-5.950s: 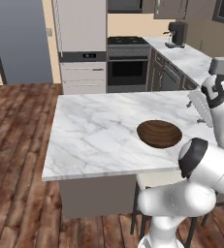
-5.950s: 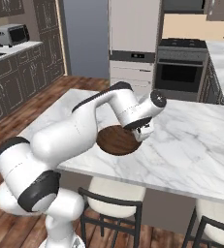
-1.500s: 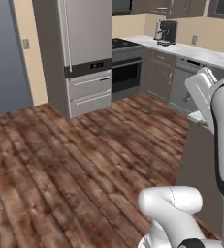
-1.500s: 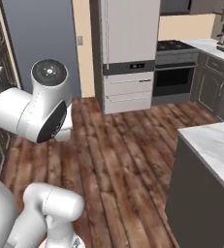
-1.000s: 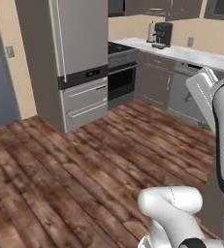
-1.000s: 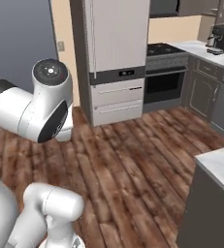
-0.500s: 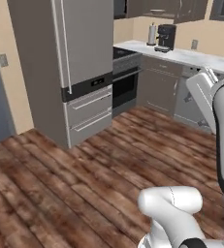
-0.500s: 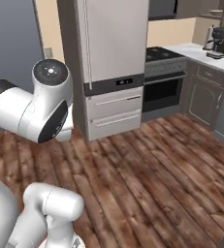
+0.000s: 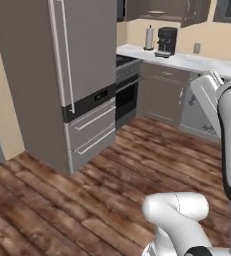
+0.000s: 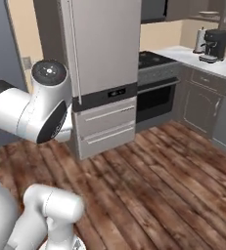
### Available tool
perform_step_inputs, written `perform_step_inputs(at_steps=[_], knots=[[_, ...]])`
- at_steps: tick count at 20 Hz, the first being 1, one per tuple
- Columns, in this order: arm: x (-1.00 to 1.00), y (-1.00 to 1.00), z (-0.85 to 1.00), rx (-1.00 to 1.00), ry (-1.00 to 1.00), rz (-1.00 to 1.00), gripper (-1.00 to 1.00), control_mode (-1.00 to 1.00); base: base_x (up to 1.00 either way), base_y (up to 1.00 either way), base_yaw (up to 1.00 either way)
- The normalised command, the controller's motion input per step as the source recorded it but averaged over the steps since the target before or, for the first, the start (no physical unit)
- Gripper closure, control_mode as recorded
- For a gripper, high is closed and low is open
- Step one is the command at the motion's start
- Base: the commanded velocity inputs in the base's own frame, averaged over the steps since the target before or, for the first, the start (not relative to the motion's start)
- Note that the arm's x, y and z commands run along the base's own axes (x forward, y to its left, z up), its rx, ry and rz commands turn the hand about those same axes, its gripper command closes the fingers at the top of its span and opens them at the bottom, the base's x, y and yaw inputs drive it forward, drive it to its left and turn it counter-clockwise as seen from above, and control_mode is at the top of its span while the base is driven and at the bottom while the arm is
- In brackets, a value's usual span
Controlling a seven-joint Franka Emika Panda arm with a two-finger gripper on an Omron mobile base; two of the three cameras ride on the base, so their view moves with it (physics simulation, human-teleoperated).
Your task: Pick up the bowls from the cabinet and place each bowl in front of a stool on the dining counter.
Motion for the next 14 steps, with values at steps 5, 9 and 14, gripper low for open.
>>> perform_step_inputs(at_steps=[5, 9, 14], knots=[[0.00, 0.00, 0.00, 0.00, 0.00, 0.00, -1.00, 1.00, 1.00, 0.01, -0.44], [0.00, 0.00, 0.00, 0.00, 0.00, 0.00, -1.00, 1.00, 1.00, 0.00, -0.34], [0.00, 0.00, 0.00, 0.00, 0.00, 0.00, -1.00, 1.00, 1.00, -0.01, -0.09]])
